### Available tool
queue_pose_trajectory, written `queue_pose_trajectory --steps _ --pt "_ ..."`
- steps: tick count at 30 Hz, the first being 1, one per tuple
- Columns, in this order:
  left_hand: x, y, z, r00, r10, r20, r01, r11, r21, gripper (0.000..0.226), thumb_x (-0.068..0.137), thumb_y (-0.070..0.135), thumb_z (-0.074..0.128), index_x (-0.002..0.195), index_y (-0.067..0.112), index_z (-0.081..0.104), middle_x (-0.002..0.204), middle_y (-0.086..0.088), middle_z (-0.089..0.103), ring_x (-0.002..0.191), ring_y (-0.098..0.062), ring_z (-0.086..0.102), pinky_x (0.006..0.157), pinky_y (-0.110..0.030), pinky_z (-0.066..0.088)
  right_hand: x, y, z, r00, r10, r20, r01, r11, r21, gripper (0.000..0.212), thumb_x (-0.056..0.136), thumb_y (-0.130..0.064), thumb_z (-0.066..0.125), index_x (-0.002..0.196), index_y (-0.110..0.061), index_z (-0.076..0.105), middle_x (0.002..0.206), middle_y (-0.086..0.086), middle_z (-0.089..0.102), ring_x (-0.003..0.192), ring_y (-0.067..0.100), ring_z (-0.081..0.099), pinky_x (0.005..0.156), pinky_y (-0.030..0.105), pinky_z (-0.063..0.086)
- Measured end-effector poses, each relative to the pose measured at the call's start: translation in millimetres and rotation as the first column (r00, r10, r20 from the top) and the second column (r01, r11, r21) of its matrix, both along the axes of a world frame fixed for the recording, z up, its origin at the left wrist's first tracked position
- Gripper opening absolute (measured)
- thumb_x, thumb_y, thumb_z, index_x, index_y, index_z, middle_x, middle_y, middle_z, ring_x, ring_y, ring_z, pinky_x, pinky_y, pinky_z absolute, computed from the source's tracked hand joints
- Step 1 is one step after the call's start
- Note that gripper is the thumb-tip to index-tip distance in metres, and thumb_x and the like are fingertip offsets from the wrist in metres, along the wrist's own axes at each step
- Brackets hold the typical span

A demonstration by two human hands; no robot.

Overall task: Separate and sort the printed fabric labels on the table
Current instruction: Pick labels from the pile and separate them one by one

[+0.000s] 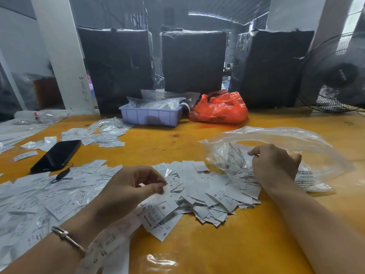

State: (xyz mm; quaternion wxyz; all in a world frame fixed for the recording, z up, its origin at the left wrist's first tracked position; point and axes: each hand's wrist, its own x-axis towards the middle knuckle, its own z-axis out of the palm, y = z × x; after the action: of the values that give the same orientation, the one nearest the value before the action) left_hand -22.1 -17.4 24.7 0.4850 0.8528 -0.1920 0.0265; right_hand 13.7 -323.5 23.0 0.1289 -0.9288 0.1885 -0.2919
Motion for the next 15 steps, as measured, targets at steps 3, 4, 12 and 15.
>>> queue_pose_trajectory --steps 3,4,12,15 --pt "0 2 0 0.999 -0.027 -0.038 0.025 0.998 -0.051 0.008 0.083 0.007 0.073 0.085 0.014 0.072 0.082 -0.001 0.077 0.081 -0.014 0.073 0.073 -0.021 0.054 3 -3 1 0.991 -0.065 -0.118 0.063 0.998 -0.016 0.029 0.086 -0.005 0.046 0.103 -0.018 0.067 0.087 0.009 0.07 0.089 0.031 0.059 0.093 0.039 0.025" --pt "0 2 0 0.999 -0.031 -0.043 0.028 0.997 -0.072 0.007 0.082 0.006 0.074 0.083 0.012 0.071 0.081 -0.003 0.077 0.08 -0.016 0.074 0.071 -0.019 0.055 3 -3 1 0.984 -0.082 -0.161 0.077 0.996 -0.037 0.027 0.086 -0.007 0.047 0.102 -0.017 0.066 0.082 0.008 0.068 0.085 0.03 0.058 0.092 0.039 0.026" --pt "2 2 -1 1.0 0.014 0.008 -0.013 0.998 -0.058 0.016 0.084 0.027 0.069 0.08 0.012 0.069 0.08 0.001 0.076 0.079 -0.009 0.072 0.065 -0.014 0.05 -3 23 5 0.989 0.086 -0.119 -0.11 0.973 -0.205 0.029 0.091 -0.029 0.051 0.117 -0.027 0.062 0.123 0.006 0.054 0.117 0.025 0.044 0.096 0.04 0.029" --pt "3 2 -2 1.0 0.022 0.002 -0.022 0.998 -0.067 0.004 0.087 0.014 0.069 0.084 0.015 0.072 0.08 0.0 0.076 0.078 -0.011 0.072 0.066 -0.015 0.05 -14 43 6 0.91 0.404 -0.091 -0.414 0.889 -0.196 0.026 0.092 -0.036 0.055 0.114 -0.024 0.065 0.109 -0.002 0.068 0.098 0.019 0.059 0.089 0.036 0.039"
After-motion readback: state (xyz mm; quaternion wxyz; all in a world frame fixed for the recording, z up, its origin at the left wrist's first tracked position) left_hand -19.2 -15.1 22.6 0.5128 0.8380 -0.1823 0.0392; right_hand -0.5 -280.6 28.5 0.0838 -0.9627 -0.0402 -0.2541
